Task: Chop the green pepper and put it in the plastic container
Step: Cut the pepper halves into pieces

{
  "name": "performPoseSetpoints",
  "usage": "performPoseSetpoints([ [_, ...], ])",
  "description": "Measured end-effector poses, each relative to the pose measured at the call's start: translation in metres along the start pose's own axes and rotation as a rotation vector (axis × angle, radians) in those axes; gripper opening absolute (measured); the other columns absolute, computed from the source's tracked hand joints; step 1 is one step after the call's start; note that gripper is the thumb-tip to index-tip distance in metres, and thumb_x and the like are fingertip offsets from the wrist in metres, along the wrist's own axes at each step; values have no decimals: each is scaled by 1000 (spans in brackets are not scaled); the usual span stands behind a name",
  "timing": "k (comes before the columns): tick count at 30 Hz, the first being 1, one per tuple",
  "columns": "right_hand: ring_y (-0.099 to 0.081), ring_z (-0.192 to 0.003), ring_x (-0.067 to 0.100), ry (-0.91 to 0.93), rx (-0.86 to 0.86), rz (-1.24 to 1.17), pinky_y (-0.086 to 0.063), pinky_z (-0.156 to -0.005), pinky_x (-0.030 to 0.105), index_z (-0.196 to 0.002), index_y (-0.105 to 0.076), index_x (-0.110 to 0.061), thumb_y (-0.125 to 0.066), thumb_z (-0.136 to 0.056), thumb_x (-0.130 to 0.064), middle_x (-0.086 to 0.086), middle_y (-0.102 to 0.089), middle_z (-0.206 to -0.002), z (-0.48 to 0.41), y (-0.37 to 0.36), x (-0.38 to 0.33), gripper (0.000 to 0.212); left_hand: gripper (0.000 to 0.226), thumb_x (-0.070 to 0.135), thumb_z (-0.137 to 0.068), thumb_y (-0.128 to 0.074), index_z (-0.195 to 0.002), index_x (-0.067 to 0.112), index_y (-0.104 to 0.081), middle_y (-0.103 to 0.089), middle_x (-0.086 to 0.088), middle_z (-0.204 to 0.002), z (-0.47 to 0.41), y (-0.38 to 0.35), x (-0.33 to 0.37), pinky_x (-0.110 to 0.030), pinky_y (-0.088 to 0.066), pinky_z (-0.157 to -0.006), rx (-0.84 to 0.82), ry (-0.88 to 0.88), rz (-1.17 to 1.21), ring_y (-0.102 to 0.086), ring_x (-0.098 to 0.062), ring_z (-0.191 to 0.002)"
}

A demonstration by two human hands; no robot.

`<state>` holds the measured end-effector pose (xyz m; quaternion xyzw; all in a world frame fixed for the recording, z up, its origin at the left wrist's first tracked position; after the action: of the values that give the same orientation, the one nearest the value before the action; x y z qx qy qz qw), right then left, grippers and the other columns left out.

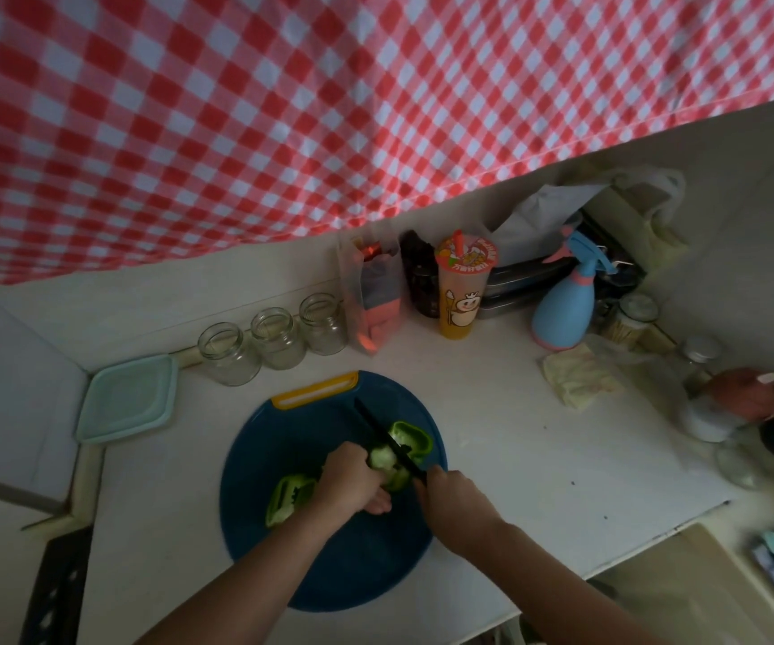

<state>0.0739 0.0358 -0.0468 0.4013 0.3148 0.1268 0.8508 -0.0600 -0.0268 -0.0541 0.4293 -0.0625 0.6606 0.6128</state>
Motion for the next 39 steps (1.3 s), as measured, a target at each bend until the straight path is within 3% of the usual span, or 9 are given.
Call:
performPoseSetpoints([
  [4,-60,-87,28,61,-65,-86,-38,-66,27,-96,-49,-9,-34,-103,-30,20,-63,-106,-5,2,5,26,18,8,-92,-57,-82,-7,-59,-68,-16,-68,4,2,4,-25,-55,-49,-21,29,26,-66,-19,-53],
  [8,-51,-70,18,89,-146,-148,-40,-55,25,-90,-46,-9,-35,-101,-28,12,-57,-86,-8,12,12,24,45,10,-92,-58,-121,-21,-43,-65,-14,-62,3,5,6,-21,-51,-41,-37,80,67,-62,-13,-43],
  [11,-50,-65,16,104,-174,-124,-36,-44,15,-92,-46,-8,-35,-101,-25,10,-54,-85,-12,10,14,23,48,10,-92,-58,-121,-22,-41,-67,-19,-68,3,6,6,-22,-52,-42,-48,100,101,-62,-13,-43],
  [19,-54,-80,20,61,-151,-80,-37,-64,24,-96,-50,-6,-41,-98,-17,16,-60,-99,-26,5,14,14,28,12,-93,-57,-94,-16,-57,-68,-29,-91,-1,4,8,-22,-53,-48,-70,121,94,-61,-14,-47],
  [23,-60,-101,30,-11,-126,-57,-43,-72,28,-110,-55,0,-41,-95,-12,18,-61,-113,-39,2,10,24,32,12,-93,-56,-101,-19,-57,-68,-30,-91,1,3,7,-23,-54,-50,-74,126,84,-62,-16,-50],
  [26,-62,-102,31,-31,-102,-73,-49,-83,33,-110,-57,0,-40,-96,-14,19,-63,-112,-46,-3,8,25,39,12,-94,-55,-112,-20,-48,-68,-27,-88,7,4,7,-21,-52,-45,-122,137,63,-64,-12,-51],
  [32,-63,-100,31,-39,-97,-92,-49,-79,31,-109,-59,2,-45,-95,-16,20,-63,-111,-45,7,8,26,19,12,-91,-60,-99,-6,-57,-68,-15,-66,26,42,5,-31,-58,-56,-74,48,124,-67,-17,-53],
  [35,-63,-96,31,-42,-116,-107,-52,-79,32,-107,-57,-1,-47,-94,-18,18,-62,-106,-38,7,5,24,39,13,-91,-60,-120,-10,-48,-69,-15,-68,24,64,-6,-27,-56,-51,26,59,164,-68,-18,-54],
  [39,-57,-72,23,3,-131,-229,-47,-54,24,-89,-49,-6,-46,-94,-19,2,-48,-72,-21,8,-8,14,62,13,-92,-58,-142,-3,-26,-68,-16,-73,19,72,-10,-25,-56,-51,108,59,225,-66,-17,-53],
])
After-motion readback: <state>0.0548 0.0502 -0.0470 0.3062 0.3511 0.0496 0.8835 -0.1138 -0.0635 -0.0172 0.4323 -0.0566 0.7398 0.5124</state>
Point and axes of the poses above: each hand's wrist, its own z-axis away from the middle knuckle, its own y-axis out of the back of the hand, x = y × z, the point moved 1 cm from there along -z, towards the middle knuckle
